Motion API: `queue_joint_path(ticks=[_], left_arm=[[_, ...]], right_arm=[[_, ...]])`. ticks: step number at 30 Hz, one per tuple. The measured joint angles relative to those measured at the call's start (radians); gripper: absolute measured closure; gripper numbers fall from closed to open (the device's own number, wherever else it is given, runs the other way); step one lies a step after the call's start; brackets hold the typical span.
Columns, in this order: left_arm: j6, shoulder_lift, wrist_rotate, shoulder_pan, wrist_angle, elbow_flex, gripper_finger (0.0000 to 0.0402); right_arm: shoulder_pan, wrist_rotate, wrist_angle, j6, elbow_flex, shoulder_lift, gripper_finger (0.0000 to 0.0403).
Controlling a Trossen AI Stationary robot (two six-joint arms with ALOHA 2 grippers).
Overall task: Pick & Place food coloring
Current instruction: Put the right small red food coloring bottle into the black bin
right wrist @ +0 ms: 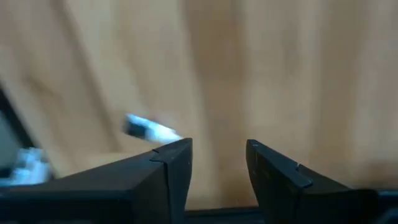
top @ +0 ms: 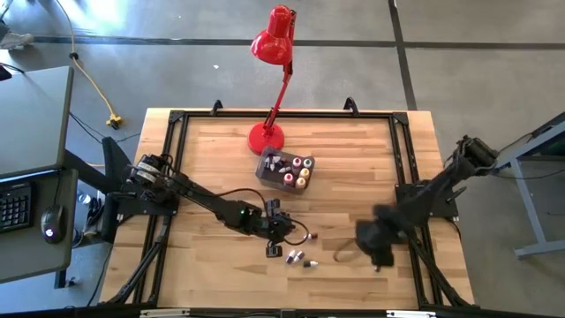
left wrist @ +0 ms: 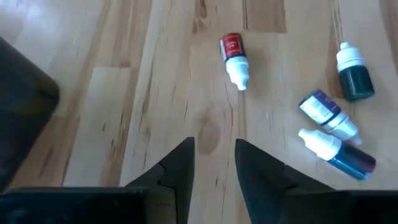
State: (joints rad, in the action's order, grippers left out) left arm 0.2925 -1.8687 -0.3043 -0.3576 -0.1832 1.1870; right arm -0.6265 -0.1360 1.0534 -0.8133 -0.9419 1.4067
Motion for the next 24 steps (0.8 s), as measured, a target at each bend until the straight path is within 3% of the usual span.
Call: queue_joint_path(ticks=[4,6,9,12,24], left_arm=[[0.034,-0.010,0.000,0.011,0.005,0.000,0.0282],[0.057,-0.009,0.001,0.013,0.012,0.000,0.0282],[0.072,-0.009,0.001,0.014,0.008,0.000,0.0282],[0.083,-0.009,0.001,0.014,0.019,0.000,0.0282],[0.081,-0.009,-0.021,0.027,0.070,0.000,0.0282]], right_arm=[[-0.198,-0.022,-0.222,-0.349,0.091,-0.001,0.0285],[-0.264,-0.068,-0.388,-0.520,0.164,0.003,0.0311],[-0.346,-0.052,-0.582,-0.731,0.259,0.005,0.0364],[-0.397,-0.009,-0.653,-0.788,0.315,0.006,0.0395],[-0.408,-0.082,-0.641,-0.819,0.343,0.006,0.0401]])
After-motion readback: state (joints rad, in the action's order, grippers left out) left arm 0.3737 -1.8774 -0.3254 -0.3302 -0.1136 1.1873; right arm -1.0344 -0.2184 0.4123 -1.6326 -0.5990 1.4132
